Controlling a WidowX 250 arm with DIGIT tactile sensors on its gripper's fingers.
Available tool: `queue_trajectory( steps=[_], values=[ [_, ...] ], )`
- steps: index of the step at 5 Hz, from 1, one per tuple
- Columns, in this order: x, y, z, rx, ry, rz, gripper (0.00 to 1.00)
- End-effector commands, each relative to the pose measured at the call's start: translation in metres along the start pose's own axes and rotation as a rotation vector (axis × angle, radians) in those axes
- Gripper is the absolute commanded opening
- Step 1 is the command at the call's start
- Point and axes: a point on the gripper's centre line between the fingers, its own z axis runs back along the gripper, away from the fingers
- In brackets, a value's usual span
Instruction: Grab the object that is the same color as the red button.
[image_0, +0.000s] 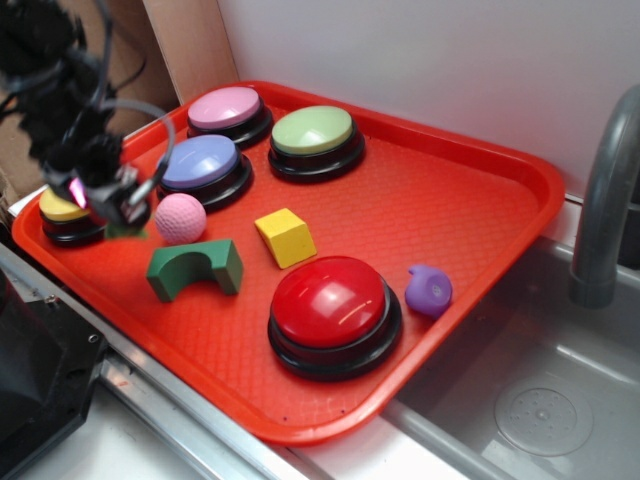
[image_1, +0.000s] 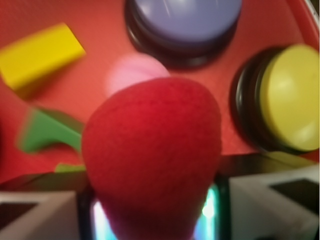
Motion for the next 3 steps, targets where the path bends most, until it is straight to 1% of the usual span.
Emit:
queue_trajectory(
  steps=[1, 2, 3],
  values=[
    [0.055, -0.038, 0.069, -0.072, -0.07, 0.006, 0.0],
    [0.067, -0.051, 0.082, -0.061, -0.131, 0.022, 0.0],
    [0.073, -0.045, 0.08, -0.08, -0.104, 0.068, 0.0]
  ],
)
